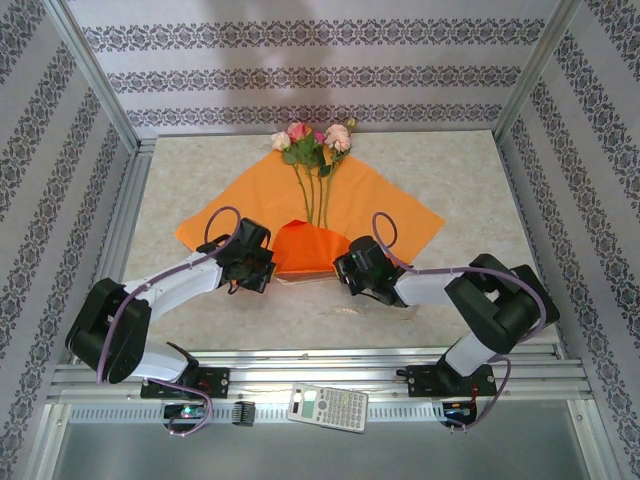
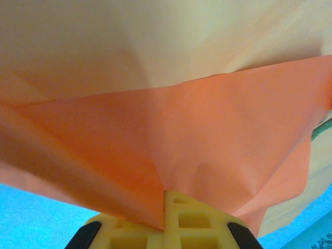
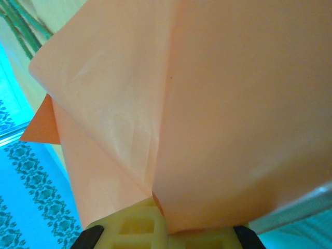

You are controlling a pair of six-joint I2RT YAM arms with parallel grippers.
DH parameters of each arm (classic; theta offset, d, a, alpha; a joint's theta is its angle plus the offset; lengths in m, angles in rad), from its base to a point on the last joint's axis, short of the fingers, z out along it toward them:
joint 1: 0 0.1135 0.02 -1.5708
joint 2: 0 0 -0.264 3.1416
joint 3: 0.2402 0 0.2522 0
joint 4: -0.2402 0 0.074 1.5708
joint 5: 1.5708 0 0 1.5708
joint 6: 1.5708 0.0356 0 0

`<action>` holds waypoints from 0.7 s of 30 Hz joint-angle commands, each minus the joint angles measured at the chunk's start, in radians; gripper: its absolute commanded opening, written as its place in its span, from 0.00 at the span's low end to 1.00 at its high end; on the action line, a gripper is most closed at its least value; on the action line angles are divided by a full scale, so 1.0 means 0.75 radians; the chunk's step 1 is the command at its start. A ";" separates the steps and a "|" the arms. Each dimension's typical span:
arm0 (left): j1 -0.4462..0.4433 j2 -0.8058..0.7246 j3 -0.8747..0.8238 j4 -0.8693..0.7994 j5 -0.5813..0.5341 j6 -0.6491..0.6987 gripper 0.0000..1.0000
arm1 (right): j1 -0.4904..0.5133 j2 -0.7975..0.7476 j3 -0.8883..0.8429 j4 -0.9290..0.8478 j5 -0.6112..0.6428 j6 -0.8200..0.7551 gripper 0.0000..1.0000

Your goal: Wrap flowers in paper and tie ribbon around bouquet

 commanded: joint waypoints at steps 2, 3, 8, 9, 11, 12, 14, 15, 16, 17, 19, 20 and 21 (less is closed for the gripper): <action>0.048 0.023 0.034 -0.212 -0.058 0.157 0.06 | -0.031 -0.055 -0.029 -0.066 0.075 0.002 0.00; 0.050 0.022 0.027 -0.214 -0.058 0.164 0.10 | -0.031 -0.051 -0.029 -0.064 0.068 0.008 0.00; 0.048 0.017 -0.069 -0.070 -0.007 0.085 0.55 | -0.026 -0.031 -0.022 -0.038 0.029 0.046 0.00; 0.047 0.015 -0.088 -0.024 -0.004 0.059 0.61 | -0.023 -0.032 -0.017 -0.038 0.030 0.051 0.00; 0.040 0.012 -0.105 0.027 -0.002 0.013 0.67 | -0.021 -0.036 -0.007 -0.050 0.030 0.056 0.00; 0.036 0.012 -0.106 0.041 -0.003 -0.010 0.69 | -0.019 -0.035 -0.002 -0.049 0.029 0.058 0.00; 0.017 0.003 -0.120 0.080 -0.018 -0.072 0.70 | -0.019 -0.033 0.007 -0.054 0.022 0.056 0.00; 0.012 -0.003 -0.131 0.108 -0.033 -0.103 0.70 | -0.015 -0.031 0.009 -0.056 0.018 0.057 0.00; 0.010 -0.004 -0.143 0.128 -0.050 -0.127 0.70 | -0.016 -0.032 0.008 -0.056 0.016 0.059 0.00; 0.010 -0.004 -0.156 0.149 -0.072 -0.147 0.70 | -0.014 -0.034 0.006 -0.059 0.018 0.059 0.00; 0.010 -0.005 -0.175 0.188 -0.115 -0.173 0.68 | -0.012 -0.039 -0.001 -0.062 0.022 0.060 0.00; 0.010 -0.004 -0.181 0.192 -0.133 -0.180 0.62 | -0.012 -0.045 -0.005 -0.065 0.026 0.063 0.00; 0.009 -0.006 -0.187 0.177 -0.147 -0.188 0.52 | -0.014 -0.049 -0.008 -0.066 0.032 0.059 0.00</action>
